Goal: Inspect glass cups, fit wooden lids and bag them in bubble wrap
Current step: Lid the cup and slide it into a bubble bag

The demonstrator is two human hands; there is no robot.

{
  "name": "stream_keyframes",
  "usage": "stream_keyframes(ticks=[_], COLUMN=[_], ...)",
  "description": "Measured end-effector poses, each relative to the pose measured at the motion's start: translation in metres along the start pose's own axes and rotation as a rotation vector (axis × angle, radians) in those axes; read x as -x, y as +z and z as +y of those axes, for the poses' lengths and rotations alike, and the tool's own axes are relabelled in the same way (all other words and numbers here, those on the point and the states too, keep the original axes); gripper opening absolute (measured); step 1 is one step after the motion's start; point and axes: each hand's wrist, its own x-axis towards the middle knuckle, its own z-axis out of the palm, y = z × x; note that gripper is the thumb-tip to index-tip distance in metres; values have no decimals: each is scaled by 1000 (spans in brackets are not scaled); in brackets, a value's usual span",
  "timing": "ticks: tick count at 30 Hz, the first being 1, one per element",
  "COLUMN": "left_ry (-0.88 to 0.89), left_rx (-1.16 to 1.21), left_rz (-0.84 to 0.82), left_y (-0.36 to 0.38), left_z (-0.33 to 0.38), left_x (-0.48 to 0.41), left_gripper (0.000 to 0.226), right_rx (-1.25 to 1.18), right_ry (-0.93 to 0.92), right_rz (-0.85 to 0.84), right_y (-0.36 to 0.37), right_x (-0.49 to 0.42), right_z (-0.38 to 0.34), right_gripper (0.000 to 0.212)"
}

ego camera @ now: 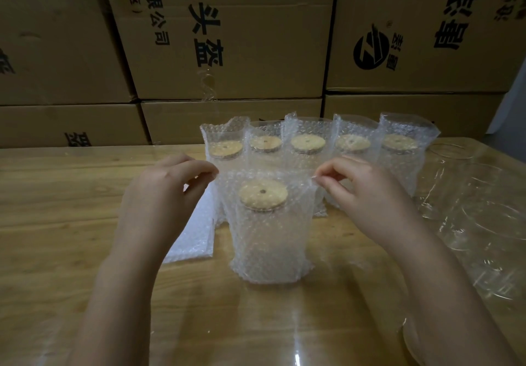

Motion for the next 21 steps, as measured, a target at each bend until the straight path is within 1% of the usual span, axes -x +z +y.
stream_keyframes(ticks=[3,7,10,12,13,14,15,16,17,18,19,20,21], left_ry=[-62,-149,-222,-288,-316,-332,-343,-363,-385,-394,-382,-349,-307], left_rx=[164,352,474,616,684,730,759,774,786,803,817,817,797], left_rz=[-49,-76,-75,-136,-224,-353,-496,-612,-691,-747,-796,-844,-888], left_y=[2,2,2,1,1,2,5,9,15,20,26,32,37], left_z=[-4,-8,-13,-19,-23,-27,-32,-35,-36,-37,-36,-34,-31], left_x=[0,0,2,3,3,5,7,9,12,14,16,17,18], left_gripper=[7,18,15,9,16,37,62,84,98,103,105,105,104], right_rx=[-156,-330,-434,-494,-526,-558,-579,-581,-553,-500,-436,-385,-361], right_ry=[46,67,85,107,124,142,159,176,188,200,213,224,232], right_rz=[-50,-56,-39,-8,12,28,21,-28,-135,-293,-465,-597,-666], right_y=[-2,-5,-7,-8,-9,-9,-10,-11,-11,-9,-6,0,7], right_x=[1,1,0,0,0,-1,-1,-1,-1,0,2,3,3], right_z=[2,1,3,4,5,6,8,11,13,15,16,18,18], right_gripper=[10,15,18,17,17,19,21,24,29,37,50,67,79])
